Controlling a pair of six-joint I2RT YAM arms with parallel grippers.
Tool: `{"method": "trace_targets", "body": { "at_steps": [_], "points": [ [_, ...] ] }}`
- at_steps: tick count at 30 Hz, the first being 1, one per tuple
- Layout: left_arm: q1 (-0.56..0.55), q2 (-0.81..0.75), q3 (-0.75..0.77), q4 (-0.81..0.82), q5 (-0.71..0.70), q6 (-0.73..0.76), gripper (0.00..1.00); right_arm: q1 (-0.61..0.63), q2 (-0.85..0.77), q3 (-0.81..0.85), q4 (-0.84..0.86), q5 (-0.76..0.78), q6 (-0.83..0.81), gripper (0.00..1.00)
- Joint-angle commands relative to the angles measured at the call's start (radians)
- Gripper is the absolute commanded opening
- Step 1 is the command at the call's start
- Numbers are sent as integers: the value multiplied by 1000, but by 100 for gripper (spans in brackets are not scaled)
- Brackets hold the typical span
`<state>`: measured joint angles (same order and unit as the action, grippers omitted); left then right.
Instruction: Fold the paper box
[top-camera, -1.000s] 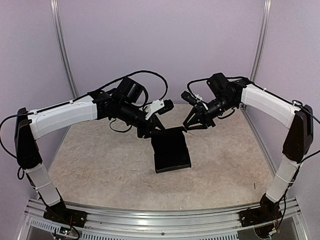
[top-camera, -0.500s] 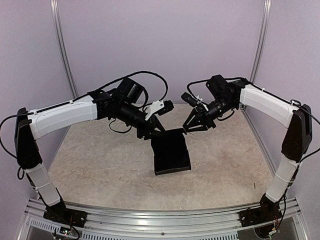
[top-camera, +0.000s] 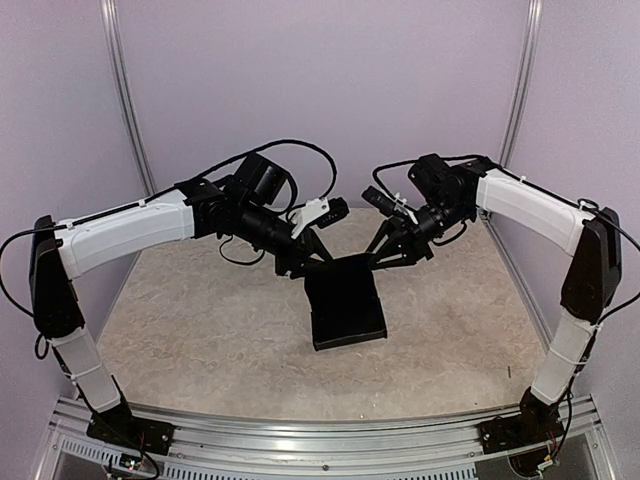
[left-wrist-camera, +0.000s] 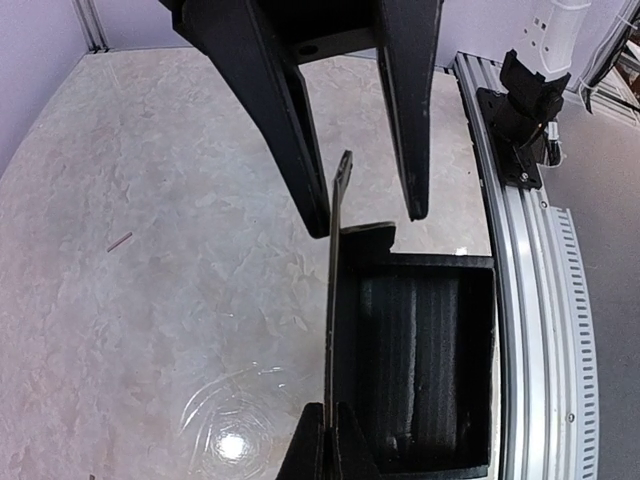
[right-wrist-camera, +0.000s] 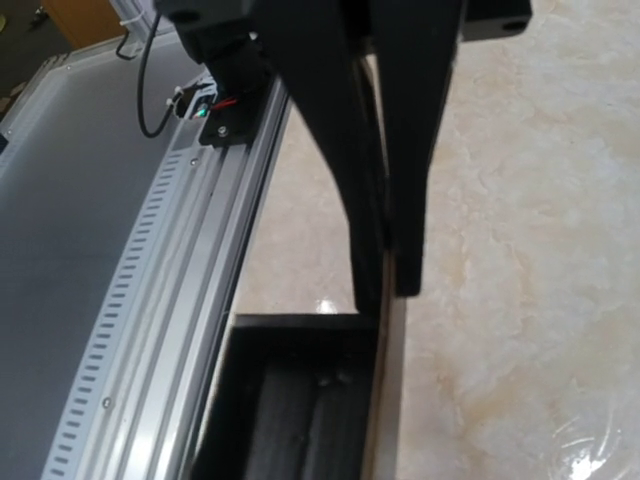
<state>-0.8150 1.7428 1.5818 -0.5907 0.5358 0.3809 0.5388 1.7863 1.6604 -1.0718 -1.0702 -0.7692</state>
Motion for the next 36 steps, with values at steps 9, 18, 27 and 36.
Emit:
{"method": "trace_targets", "body": {
  "at_steps": [9, 18, 27, 36],
  "points": [
    [5, 14, 44, 31, -61, -43, 0, 19, 1, -5, 109, 76, 160, 26],
    [2, -27, -34, 18, -56, 4, 0, -74, -59, 9, 118, 130, 170, 26],
    [5, -46, -34, 47, -38, -3, 0, -74, -47, -18, 160, 191, 203, 24],
    [8, -37, -25, 59, -50, -21, 0, -29, -38, -17, 115, 121, 143, 26]
  ]
}}
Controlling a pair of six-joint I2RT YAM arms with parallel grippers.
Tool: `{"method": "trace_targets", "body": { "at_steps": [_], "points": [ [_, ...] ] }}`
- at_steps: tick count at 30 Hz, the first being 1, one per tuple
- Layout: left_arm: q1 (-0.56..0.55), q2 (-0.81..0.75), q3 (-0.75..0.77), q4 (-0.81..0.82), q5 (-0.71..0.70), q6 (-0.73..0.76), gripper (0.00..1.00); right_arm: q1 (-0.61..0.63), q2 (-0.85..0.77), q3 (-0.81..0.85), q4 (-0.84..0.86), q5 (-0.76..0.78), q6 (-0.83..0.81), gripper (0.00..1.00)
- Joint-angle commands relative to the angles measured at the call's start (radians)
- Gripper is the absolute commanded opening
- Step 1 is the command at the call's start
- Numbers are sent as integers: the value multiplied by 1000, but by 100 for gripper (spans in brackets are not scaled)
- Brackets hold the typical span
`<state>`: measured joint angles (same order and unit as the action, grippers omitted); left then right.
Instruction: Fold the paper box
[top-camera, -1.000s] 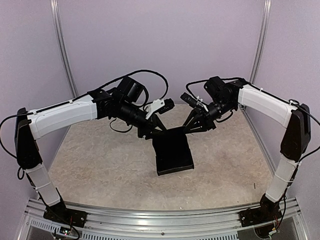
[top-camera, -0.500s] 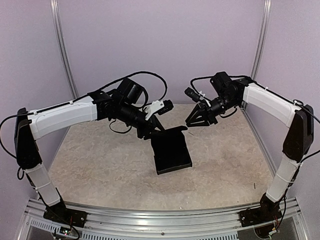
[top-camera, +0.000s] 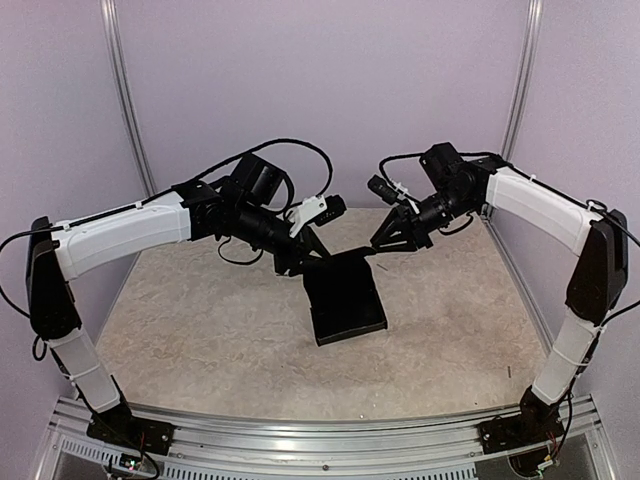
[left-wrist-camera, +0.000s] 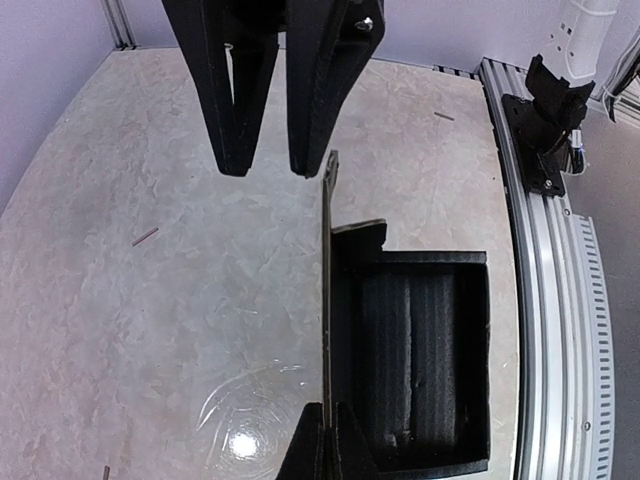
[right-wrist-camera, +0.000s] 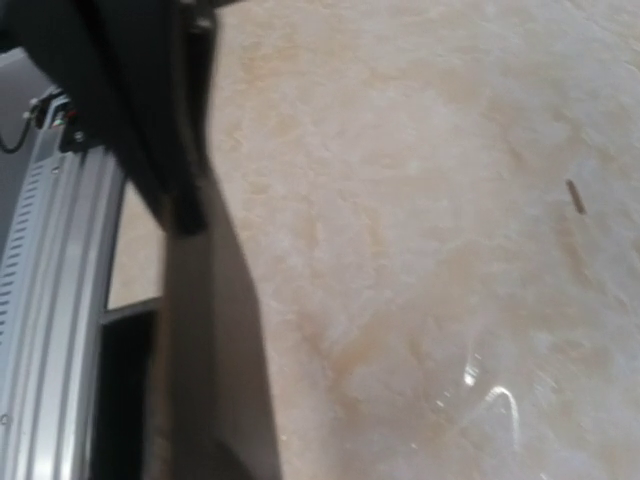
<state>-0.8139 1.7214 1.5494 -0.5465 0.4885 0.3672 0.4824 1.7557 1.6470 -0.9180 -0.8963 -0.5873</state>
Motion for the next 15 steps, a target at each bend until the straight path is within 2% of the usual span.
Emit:
{"method": "trace_targets", "body": {
  "at_steps": [1, 6, 15],
  "points": [
    [7, -15, 8, 12, -2, -8, 0, 30, -7, 1, -53, -77, -52, 27],
    [11, -7, 16, -1, -7, -10, 0, 32, 5, 43, -146, -167, -135, 30],
    [10, -20, 16, 1, 13, -14, 0, 45, 22, 30, -115, -152, -103, 30]
  ]
}}
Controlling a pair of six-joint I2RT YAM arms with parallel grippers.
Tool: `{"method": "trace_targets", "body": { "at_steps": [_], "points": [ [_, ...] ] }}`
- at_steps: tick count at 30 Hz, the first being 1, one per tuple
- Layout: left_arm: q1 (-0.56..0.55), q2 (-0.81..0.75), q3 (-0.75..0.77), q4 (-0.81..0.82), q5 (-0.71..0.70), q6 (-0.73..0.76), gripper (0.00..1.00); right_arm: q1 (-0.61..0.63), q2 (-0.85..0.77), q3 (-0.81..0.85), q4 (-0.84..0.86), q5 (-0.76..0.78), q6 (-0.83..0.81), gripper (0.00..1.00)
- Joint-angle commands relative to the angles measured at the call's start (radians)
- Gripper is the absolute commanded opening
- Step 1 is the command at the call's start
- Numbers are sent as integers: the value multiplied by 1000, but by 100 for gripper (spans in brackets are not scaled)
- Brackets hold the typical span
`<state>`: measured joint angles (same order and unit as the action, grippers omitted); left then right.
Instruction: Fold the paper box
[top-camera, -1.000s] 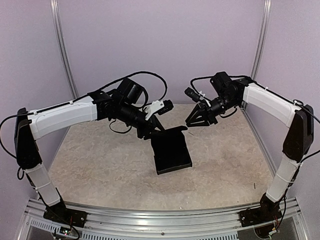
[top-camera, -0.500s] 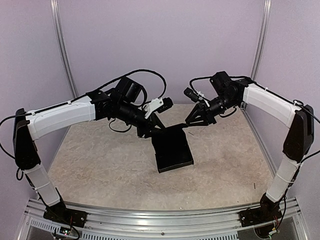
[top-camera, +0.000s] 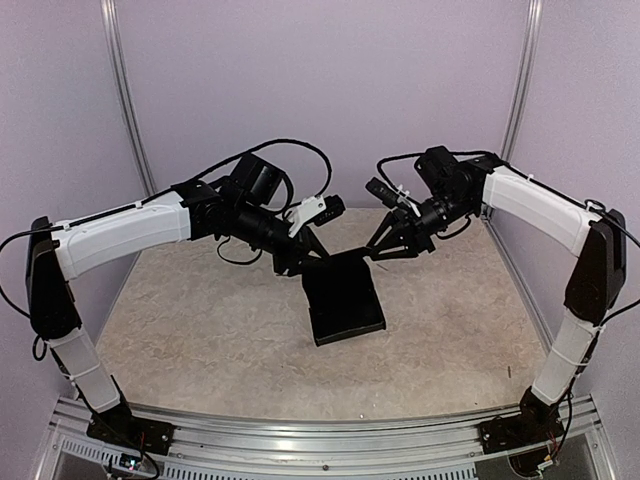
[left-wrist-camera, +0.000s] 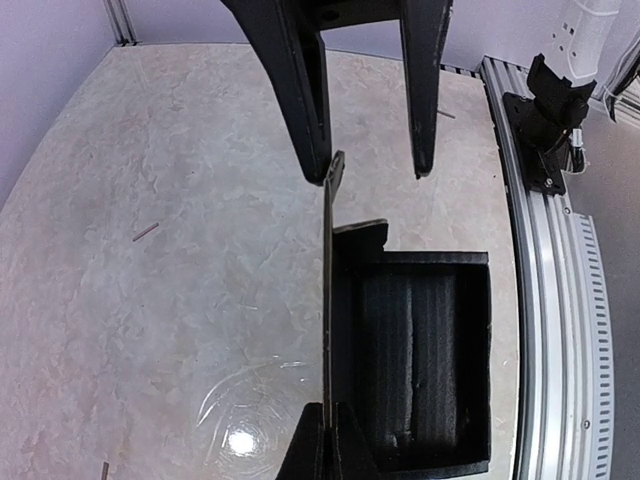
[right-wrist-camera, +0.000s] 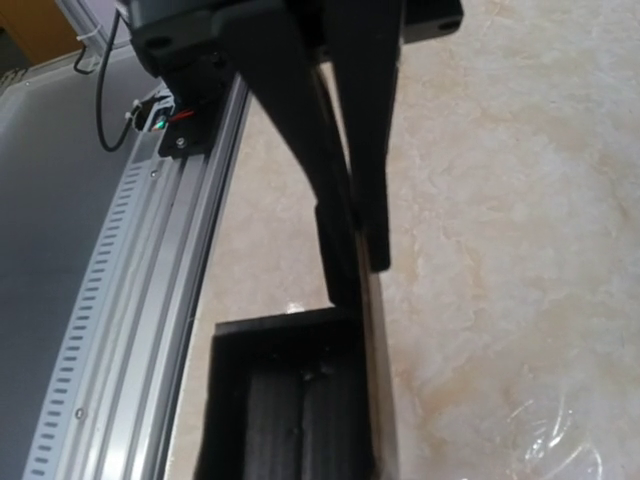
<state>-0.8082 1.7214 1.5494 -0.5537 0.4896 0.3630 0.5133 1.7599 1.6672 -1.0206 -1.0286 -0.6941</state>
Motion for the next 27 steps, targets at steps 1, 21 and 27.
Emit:
{"method": "trace_targets", "body": {
  "at_steps": [1, 21, 27],
  "points": [
    [5, -23, 14, 7, 12, -8, 0, 13, 20, 17, -14, -21, 6, 29],
    [-7, -45, -4, -11, 42, 32, 0, -42, 9, 28, 53, 42, 86, 27],
    [-7, -33, -3, -20, 44, 29, 0, -52, -7, 45, 56, 53, 91, 27]
  ]
}}
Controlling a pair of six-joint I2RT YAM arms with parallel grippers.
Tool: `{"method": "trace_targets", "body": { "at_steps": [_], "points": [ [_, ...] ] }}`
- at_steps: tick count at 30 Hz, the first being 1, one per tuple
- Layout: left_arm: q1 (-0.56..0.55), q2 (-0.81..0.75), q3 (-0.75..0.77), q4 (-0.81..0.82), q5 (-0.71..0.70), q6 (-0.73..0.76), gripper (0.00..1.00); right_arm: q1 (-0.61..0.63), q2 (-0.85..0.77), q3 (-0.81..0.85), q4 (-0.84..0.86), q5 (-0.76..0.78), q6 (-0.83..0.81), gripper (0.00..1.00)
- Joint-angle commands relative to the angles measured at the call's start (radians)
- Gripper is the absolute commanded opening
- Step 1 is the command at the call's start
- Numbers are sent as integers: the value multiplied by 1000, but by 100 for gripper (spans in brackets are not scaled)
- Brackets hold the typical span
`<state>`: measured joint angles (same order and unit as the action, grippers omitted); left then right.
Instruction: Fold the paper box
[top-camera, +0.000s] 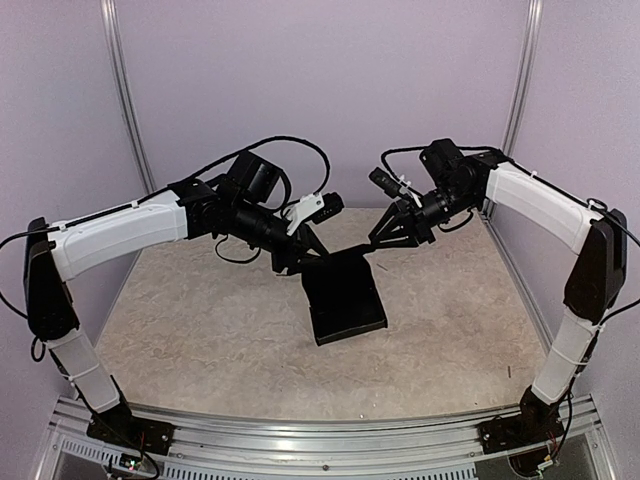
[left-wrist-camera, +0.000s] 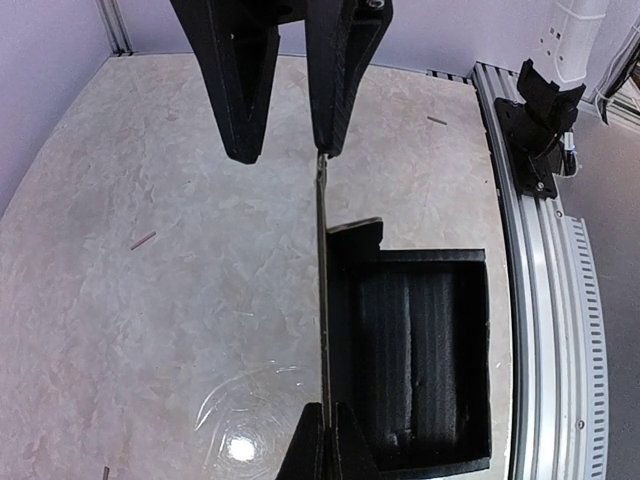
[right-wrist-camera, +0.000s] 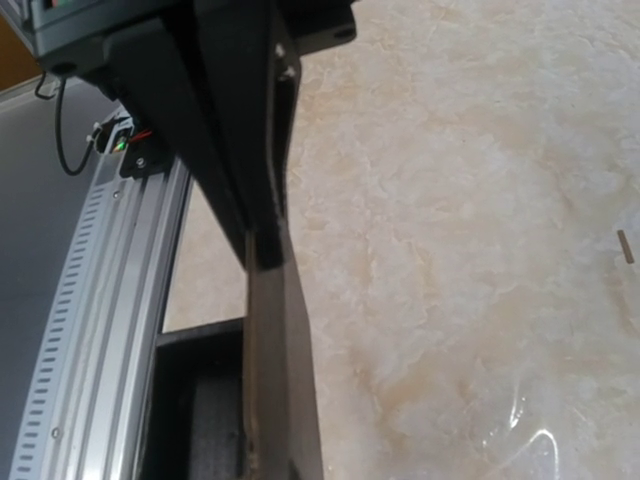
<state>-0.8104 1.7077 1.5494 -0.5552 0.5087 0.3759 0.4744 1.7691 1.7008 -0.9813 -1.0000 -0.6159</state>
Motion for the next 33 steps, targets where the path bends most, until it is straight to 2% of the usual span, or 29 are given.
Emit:
{"method": "trace_targets", "body": {
  "at_steps": [1, 8, 14, 21, 33],
  "points": [
    [-5, -19, -3, -17, 26, 16, 0, -15, -13, 8, 19, 28, 13, 27],
    [-5, -15, 0, -20, 21, 20, 0, -29, -13, 10, 26, -4, 27, 27],
    [-6, -15, -1, -15, 19, 14, 0, -38, -6, 1, 20, 27, 15, 28],
    [3, -13, 1, 16, -4, -10, 0, -6, -11, -26, -32, 4, -49, 35],
    [8, -10, 2, 28, -2, -19, 0, 27, 3, -9, -41, -1, -54, 32]
  ]
}}
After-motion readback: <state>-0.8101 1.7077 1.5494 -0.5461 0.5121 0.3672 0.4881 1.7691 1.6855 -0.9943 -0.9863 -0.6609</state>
